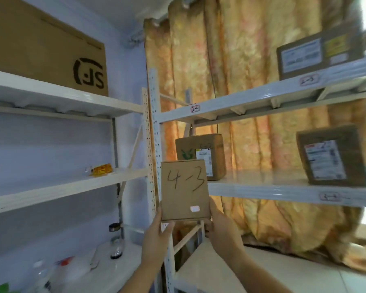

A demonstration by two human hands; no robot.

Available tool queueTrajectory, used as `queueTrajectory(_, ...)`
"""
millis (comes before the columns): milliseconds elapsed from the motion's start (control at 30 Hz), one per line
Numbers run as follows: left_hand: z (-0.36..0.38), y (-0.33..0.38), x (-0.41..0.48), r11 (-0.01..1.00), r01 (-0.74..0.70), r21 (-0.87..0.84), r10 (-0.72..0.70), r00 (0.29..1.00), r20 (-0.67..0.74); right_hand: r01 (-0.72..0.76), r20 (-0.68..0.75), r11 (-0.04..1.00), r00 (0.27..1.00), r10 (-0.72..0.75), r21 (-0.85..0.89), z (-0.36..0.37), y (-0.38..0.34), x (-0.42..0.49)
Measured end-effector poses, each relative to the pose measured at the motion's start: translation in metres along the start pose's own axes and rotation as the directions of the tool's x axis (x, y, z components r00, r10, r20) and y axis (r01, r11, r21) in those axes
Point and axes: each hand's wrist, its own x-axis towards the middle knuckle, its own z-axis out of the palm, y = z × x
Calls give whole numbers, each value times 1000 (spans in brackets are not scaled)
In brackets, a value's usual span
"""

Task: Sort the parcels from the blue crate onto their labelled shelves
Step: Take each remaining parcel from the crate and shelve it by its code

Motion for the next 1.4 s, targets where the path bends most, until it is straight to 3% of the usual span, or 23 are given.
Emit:
queueTrajectory(133, 60, 49, 10, 993, -114, 42, 108, 986, 127, -62, -203, 997, 978, 53, -38, -71, 40, 6)
queueTrajectory(267, 123, 81, 8, 985, -173, -13, 173, 971, 165, -132, -303, 991, 944, 132, 19, -121, 74, -10)
queueTrajectory(600, 218, 73, -42, 984, -142, -111, 165, 959, 232, -272, -336, 962, 906, 257, 4, -163, 161, -67)
queueTrajectory(733, 258, 48, -84, 982, -40, -184, 95, 950, 297, -345, -347, 938, 884, 313, -32, -157, 203, -108)
queueTrajectory(867, 297, 11, -123, 978, 118, -171, -50, 933, 357, -452, -338, 891, 833, 439, 45, -138, 249, -142)
queueTrajectory(1033, 339, -40, -141, 936, 347, -64, -250, 779, 574, -510, -251, 860, 834, 491, -11, -105, 307, -166)
queueTrajectory(1133, 366, -66, -132, 937, 350, 4, -277, 734, 621, -554, -244, 832, 809, 536, -10, -87, 344, -164)
queueTrajectory(1400, 461, -124, -124, 969, 248, 16, -185, 675, 714, -732, -342, 676, 617, 709, 82, -43, 440, -166)
